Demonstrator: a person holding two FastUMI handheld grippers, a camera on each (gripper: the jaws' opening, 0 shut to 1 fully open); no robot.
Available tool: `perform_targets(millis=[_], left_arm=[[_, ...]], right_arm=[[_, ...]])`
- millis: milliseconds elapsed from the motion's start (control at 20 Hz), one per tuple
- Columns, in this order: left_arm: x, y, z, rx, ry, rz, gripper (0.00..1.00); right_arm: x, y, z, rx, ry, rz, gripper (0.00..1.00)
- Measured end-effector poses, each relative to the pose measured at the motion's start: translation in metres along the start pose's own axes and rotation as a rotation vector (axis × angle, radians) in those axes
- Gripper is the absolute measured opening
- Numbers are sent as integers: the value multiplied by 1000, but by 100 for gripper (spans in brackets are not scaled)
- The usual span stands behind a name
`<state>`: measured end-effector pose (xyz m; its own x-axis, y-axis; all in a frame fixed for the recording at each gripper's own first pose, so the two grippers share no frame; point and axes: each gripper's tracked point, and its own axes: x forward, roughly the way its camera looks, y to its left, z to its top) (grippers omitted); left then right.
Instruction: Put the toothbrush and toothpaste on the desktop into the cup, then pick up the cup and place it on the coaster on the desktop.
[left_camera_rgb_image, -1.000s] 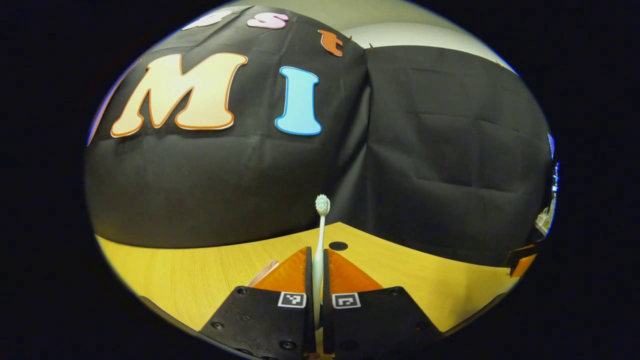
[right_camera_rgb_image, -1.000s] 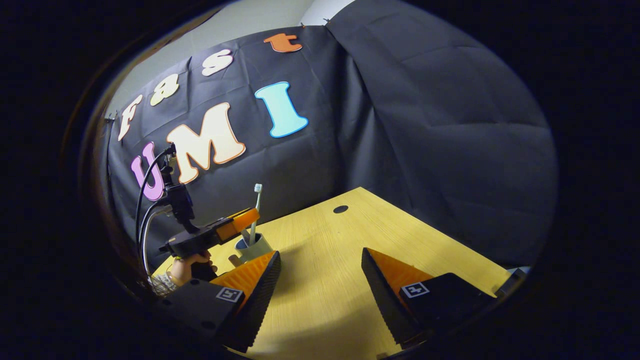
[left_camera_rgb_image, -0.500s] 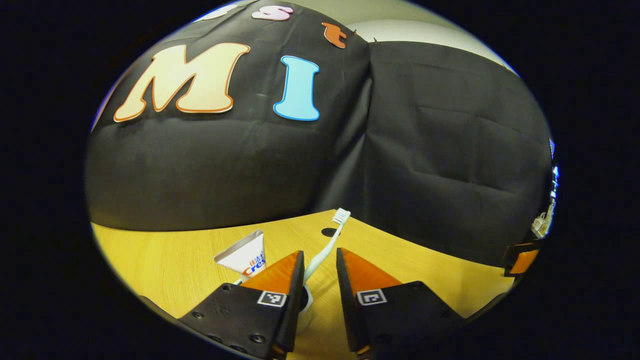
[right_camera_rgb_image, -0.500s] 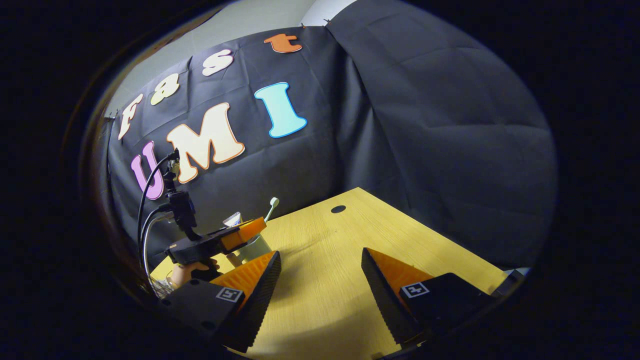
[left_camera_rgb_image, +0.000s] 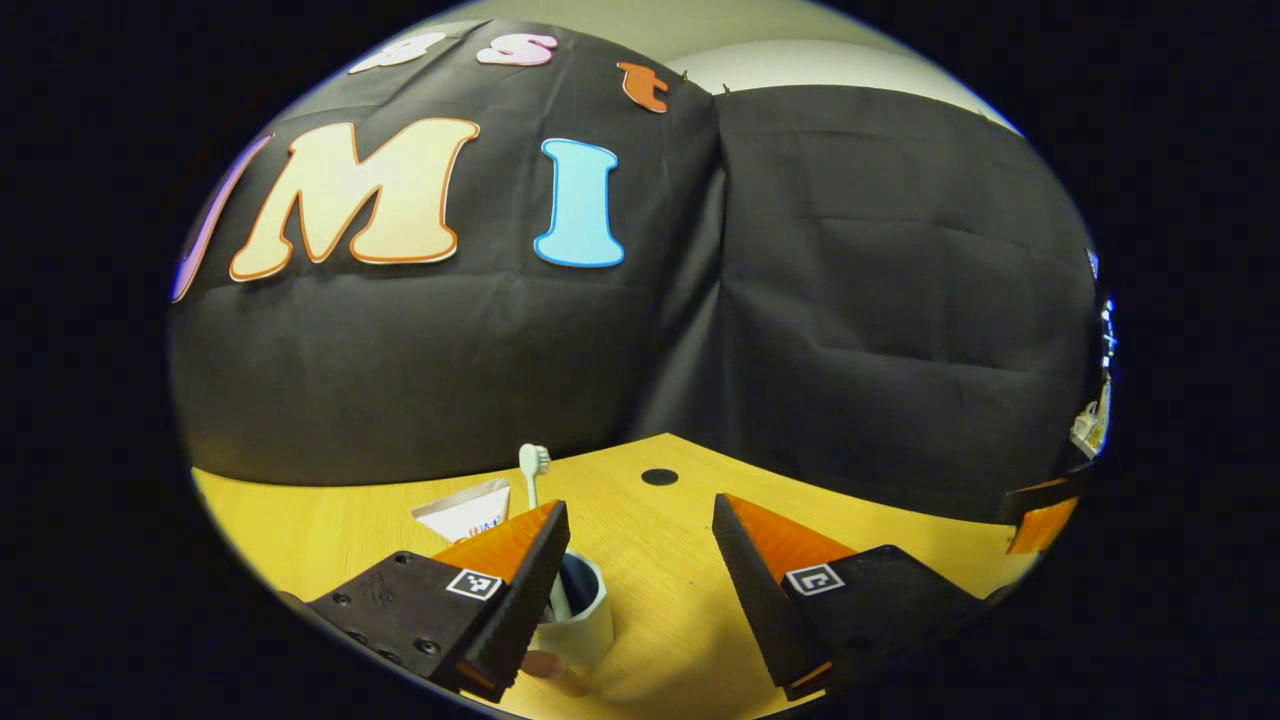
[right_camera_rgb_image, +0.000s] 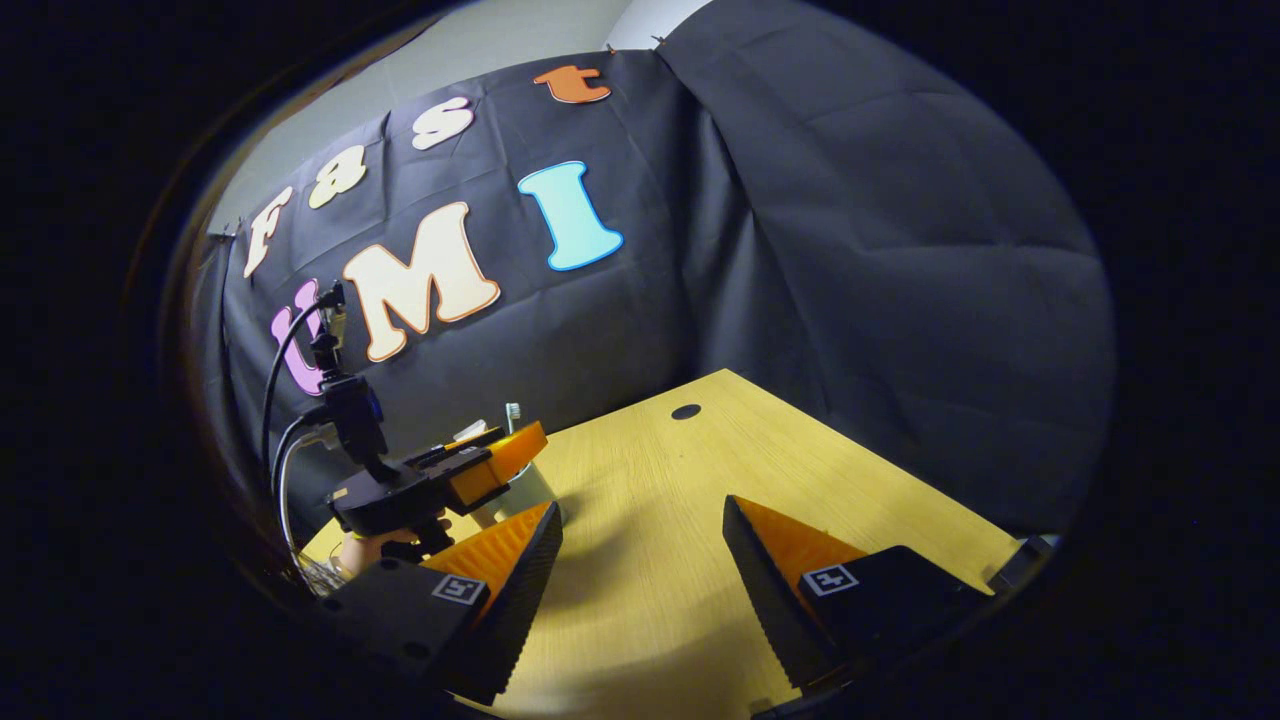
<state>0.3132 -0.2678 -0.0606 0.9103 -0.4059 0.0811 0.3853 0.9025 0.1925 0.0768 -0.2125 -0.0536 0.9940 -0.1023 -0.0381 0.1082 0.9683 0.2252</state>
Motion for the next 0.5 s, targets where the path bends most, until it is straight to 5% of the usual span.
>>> perform_targets(millis=[500], left_arm=[[-56,29,15,-6,11,114,87]], right_arm=[[-1,28,13,-55,15,75,98]])
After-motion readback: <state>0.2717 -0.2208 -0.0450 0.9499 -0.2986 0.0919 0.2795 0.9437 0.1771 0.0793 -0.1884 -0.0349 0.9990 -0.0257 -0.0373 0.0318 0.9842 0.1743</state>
